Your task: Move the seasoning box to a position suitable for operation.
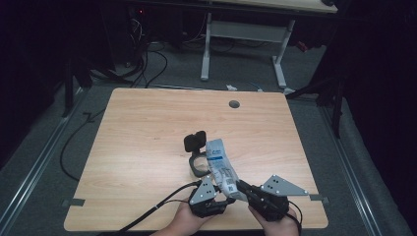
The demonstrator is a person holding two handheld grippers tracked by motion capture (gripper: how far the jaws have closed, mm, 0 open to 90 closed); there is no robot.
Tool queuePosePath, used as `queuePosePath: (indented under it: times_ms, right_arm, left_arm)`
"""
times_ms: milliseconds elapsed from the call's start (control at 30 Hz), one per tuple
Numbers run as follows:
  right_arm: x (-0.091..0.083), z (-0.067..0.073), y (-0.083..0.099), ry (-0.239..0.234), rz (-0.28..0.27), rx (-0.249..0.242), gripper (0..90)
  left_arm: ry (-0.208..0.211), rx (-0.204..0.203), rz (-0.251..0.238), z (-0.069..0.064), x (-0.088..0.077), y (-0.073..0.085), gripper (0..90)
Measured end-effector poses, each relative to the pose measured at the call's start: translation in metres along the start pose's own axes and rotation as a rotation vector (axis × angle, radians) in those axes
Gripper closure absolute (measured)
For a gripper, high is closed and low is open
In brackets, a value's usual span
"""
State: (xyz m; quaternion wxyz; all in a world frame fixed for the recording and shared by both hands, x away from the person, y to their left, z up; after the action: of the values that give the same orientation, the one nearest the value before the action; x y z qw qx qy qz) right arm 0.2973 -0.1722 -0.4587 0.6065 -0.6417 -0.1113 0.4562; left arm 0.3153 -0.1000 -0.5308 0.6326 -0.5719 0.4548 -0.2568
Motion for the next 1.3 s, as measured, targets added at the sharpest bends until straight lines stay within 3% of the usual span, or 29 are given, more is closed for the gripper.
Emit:
queuePosePath:
  times_ms: [267,533,733,967,1067,1300]
  right_arm:
    - [0.007,0.000,-0.008,0.008,0.011,0.007,90.0]
    - [0.012,-0.001,-0.008,0.016,0.034,0.021,90.0]
    - [0.012,-0.003,-0.008,0.022,0.045,0.024,90.0]
    - [0.012,-0.006,-0.014,0.030,0.041,0.018,90.0]
    - [0.014,-0.008,-0.019,0.033,0.044,0.011,90.0]
    - [0.019,-0.011,-0.026,0.044,0.069,-0.020,90.0]
  left_arm:
    - [-0.034,0.048,0.005,0.000,0.001,0.005,47.9]
    - [-0.075,0.076,0.024,0.001,0.002,0.010,46.5]
    - [-0.072,0.082,0.032,-0.001,0.003,0.012,44.9]
    - [-0.082,0.051,0.021,0.001,0.004,0.003,51.2]
    - [-0.085,0.025,0.013,0.002,0.005,-0.001,51.4]
    - [-0.090,0.007,0.011,0.006,0.008,-0.004,51.4]
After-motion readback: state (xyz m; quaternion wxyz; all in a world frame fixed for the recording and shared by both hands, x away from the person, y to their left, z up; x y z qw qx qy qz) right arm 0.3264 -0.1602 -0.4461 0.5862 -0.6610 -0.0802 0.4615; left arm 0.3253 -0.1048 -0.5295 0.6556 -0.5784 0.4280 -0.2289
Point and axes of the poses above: each handheld gripper's, and its own axes: x roughly forward along the jaws, y roughly out of its underside, z roughly to its left, the point moved 9 cm from there along x, roughly forward along the jaws, and after that the axes turned 10 degrees about -y, right-handed, at the moved point
